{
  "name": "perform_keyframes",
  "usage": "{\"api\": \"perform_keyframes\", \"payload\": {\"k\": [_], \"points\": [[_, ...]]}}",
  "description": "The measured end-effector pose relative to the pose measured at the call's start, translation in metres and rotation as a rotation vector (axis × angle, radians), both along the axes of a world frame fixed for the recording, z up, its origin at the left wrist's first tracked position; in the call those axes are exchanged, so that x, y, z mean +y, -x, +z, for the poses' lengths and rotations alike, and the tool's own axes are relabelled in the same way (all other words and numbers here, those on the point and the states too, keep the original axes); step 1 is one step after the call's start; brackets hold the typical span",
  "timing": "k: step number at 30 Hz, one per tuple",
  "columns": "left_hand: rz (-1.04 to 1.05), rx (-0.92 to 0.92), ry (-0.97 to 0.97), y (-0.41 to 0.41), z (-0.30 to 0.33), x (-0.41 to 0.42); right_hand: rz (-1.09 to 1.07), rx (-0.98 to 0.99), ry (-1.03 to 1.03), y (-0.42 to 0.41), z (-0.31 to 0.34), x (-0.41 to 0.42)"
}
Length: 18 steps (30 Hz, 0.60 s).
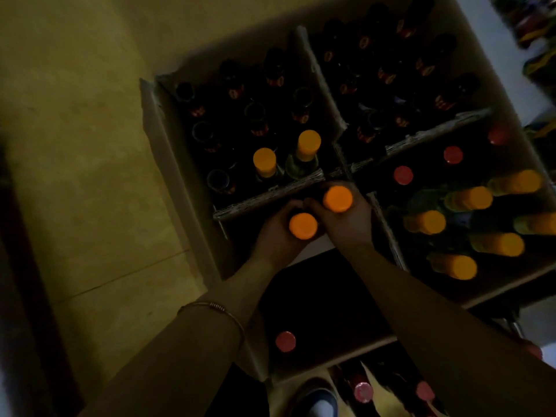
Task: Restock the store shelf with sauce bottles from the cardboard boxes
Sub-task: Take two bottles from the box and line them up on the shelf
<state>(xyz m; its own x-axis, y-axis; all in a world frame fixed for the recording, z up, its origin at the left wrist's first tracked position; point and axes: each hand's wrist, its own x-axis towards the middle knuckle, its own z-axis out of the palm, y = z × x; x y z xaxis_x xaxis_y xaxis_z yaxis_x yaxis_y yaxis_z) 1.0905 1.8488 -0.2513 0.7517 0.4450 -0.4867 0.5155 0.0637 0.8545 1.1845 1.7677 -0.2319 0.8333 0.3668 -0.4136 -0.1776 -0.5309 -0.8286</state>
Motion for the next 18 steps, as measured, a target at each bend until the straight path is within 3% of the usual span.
{"api": "perform_keyframes", "payload": {"k": [3, 6, 11, 18], "points": [[-0.075, -0.035, -0.185, 0.013, 0.007, 0.007, 0.034, -0.036, 0.025, 0.001, 0.004, 0.001], [-0.342, -0.027, -0.26, 0.028, 0.026, 0.017, 0.144, -0.069, 0.162, 0.003, 0.022, -0.009], [-0.195, -0.118, -0.174, 0.044, 0.098, 0.015, 0.129, -0.119, 0.22, 0.015, 0.088, -0.036], [-0.196, -0.282, -0.17, 0.039, 0.247, 0.001, 0.2, -0.248, 0.16, 0.011, 0.255, -0.063]]}}
